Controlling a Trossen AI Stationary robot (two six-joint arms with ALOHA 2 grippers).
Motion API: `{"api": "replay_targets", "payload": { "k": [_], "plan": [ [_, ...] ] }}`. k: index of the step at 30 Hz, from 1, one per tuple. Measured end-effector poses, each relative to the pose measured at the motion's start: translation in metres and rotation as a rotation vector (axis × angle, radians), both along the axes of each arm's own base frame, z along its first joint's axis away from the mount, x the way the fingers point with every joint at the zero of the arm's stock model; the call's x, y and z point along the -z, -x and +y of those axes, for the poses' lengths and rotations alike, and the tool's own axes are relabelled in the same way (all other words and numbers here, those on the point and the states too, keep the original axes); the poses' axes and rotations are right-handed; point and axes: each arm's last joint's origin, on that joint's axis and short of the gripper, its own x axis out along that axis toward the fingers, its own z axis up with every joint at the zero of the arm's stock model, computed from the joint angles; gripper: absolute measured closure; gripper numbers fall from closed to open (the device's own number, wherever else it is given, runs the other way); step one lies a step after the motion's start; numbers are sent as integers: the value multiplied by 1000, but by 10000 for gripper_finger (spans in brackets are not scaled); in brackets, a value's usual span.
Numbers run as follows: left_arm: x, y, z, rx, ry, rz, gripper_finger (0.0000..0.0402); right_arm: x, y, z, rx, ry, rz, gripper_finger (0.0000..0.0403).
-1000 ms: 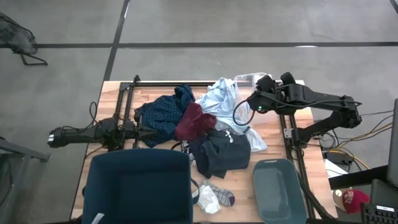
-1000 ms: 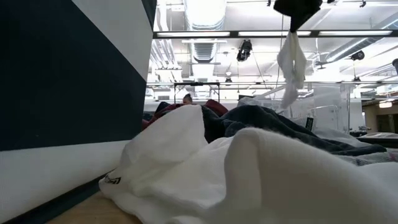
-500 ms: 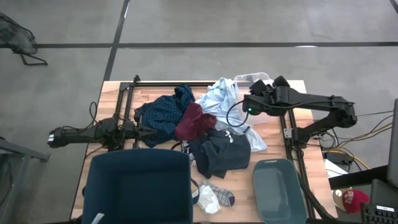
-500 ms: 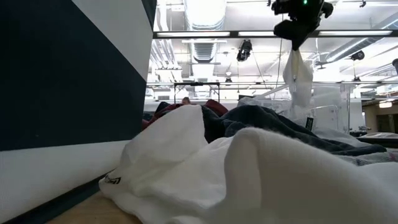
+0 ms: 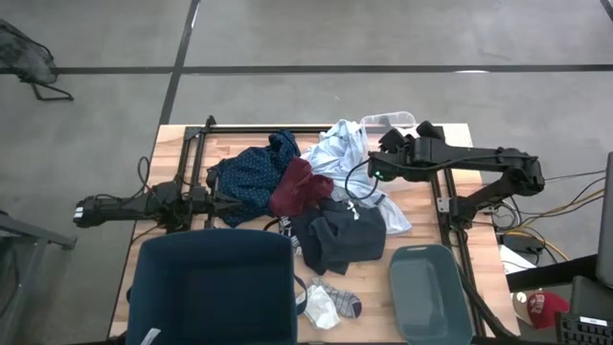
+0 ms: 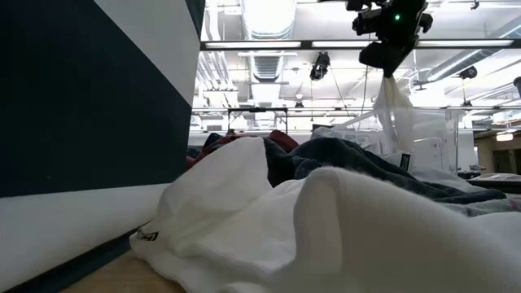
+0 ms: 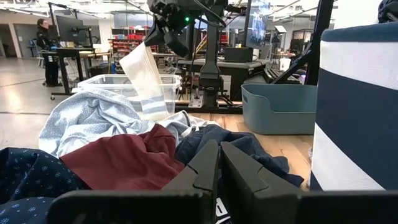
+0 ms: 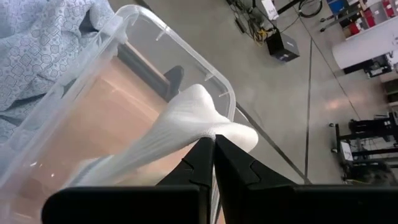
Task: Pick & Place Cloths
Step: Put the top white sock into the transparent container, then put the white sock into the transparent container
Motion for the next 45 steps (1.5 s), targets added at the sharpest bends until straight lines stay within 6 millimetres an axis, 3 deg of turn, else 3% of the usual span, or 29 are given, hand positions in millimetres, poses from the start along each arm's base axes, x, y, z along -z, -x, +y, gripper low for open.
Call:
{"api": "replay_targets", "payload": {
  "k": [15,31,38,45],
  "plan": [
    [0,0,0,0,0,0,378,2,-1,1,-13,-75,2,385],
    [0,0,0,0,0,0,378,3,-3,5,-31,-135,-20,234],
    [0,0,0,0,0,0,378,5,-15,23,-154,-252,-97,204],
    [0,0,0,0,0,0,378,5,-24,55,-353,-358,-106,203]
  ]
}}
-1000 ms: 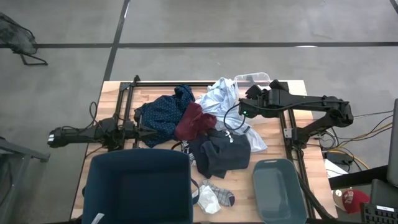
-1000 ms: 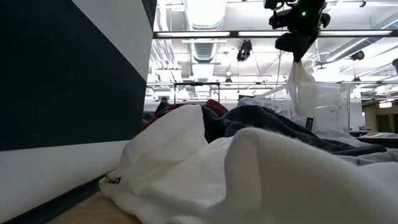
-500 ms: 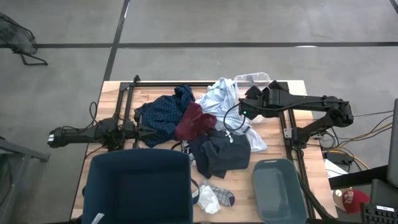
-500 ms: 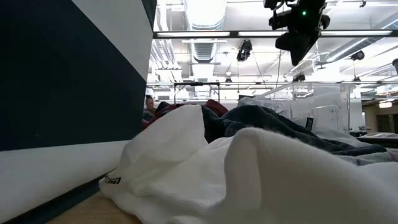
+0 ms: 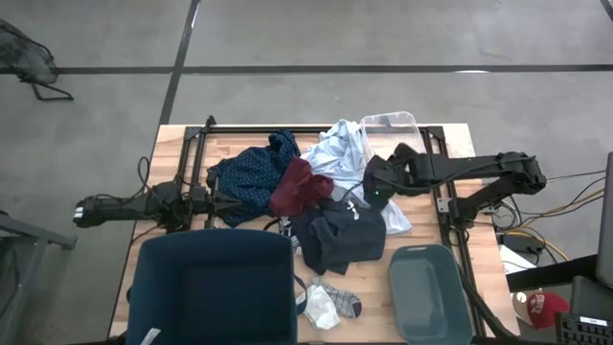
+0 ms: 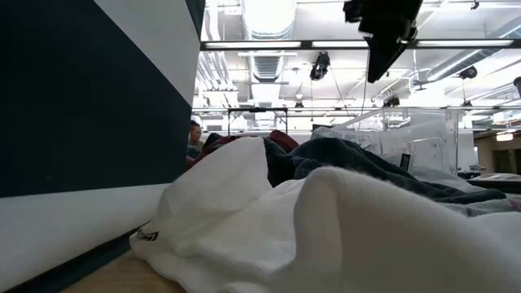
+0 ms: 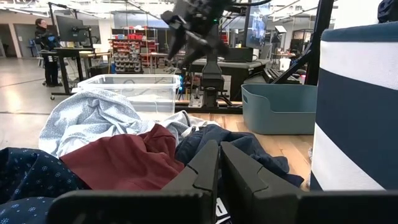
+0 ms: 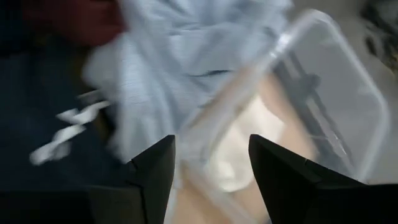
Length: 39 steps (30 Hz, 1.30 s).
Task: Pick & Place Cloths
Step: Put the white sock into the transparent container
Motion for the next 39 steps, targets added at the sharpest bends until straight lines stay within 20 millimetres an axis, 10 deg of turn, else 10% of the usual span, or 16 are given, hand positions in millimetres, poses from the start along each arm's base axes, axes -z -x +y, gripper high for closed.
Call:
{"api": "replay_targets", "payload": {
  "k": [14,39],
  "plan": [
    [0,0,0,0,0,0,378,7,-24,78,-391,-174,-144,202],
    [0,0,0,0,0,3,378,101,-94,213,-755,-163,-102,167]
  ]
}}
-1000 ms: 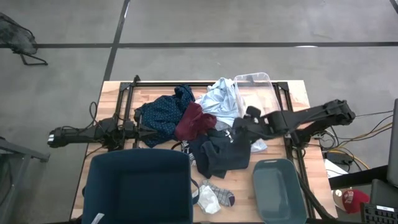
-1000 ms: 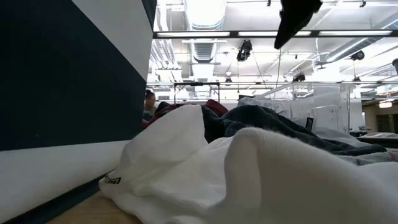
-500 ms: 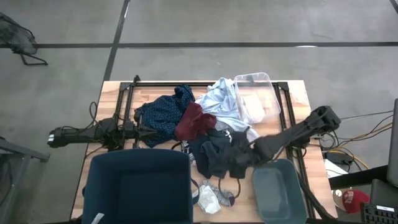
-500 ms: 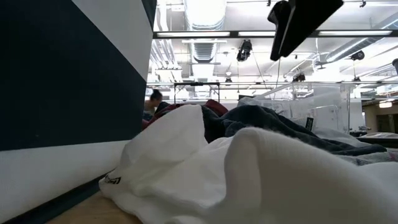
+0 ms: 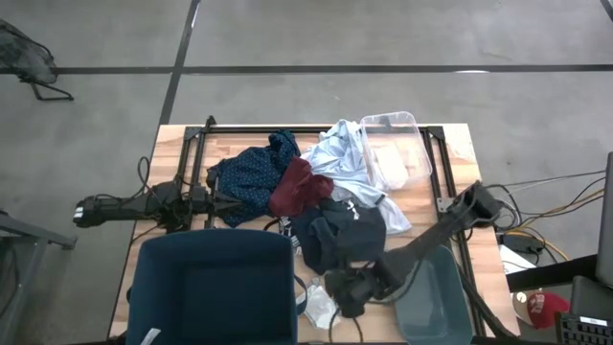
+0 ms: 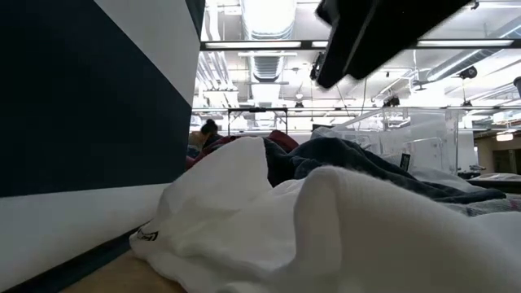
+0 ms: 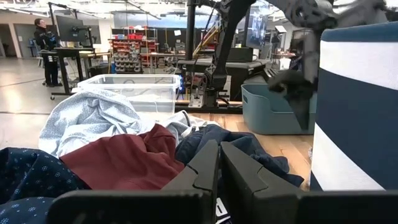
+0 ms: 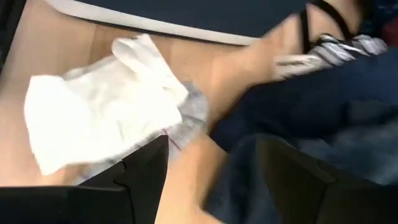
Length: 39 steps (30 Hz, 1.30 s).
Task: Pick & Place Cloths
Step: Put the white sock into the transparent container
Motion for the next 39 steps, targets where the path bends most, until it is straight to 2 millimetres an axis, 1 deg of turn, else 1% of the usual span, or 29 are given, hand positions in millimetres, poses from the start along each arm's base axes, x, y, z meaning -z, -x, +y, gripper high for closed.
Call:
{"api": "replay_targets", "payload": {
  "k": [3,5,9,16,19,23,39],
  "plan": [
    [0,0,0,0,0,0,378,14,-8,5,-14,20,20,177],
    [0,0,0,0,0,0,378,19,-12,9,-23,26,23,183],
    [0,0,0,0,0,0,378,25,-18,14,-31,21,31,194],
    [0,0,0,0,0,0,378,31,-21,20,-24,-31,32,212],
    [0,0,0,0,0,0,378,37,-24,25,-44,-80,32,217],
    [0,0,0,0,0,0,378,46,-25,28,-52,-76,45,223],
    [0,0,0,0,0,1,378,51,-24,27,-45,-70,56,270]
  ]
}}
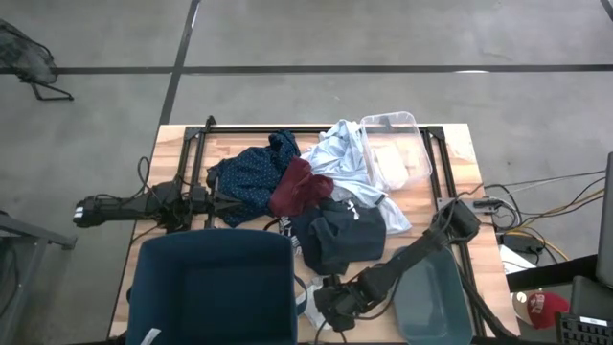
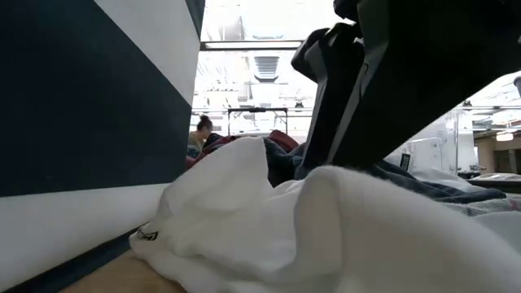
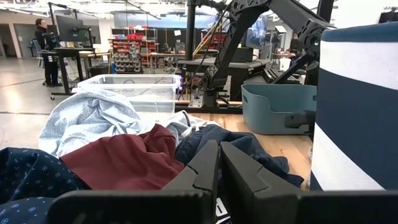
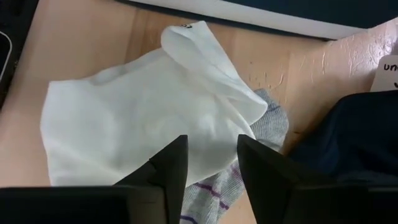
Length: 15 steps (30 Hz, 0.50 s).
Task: Pick & Place Cloths
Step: Put the white sock into the transparent container
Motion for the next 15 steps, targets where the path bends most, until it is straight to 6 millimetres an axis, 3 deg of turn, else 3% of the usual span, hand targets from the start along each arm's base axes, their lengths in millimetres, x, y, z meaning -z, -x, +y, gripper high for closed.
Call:
{"api": "replay_targets", "payload": {
  "k": [15],
  "plan": [
    [0,0,0,0,0,0,378,11,6,-4,33,4,29,328]
  ]
}}
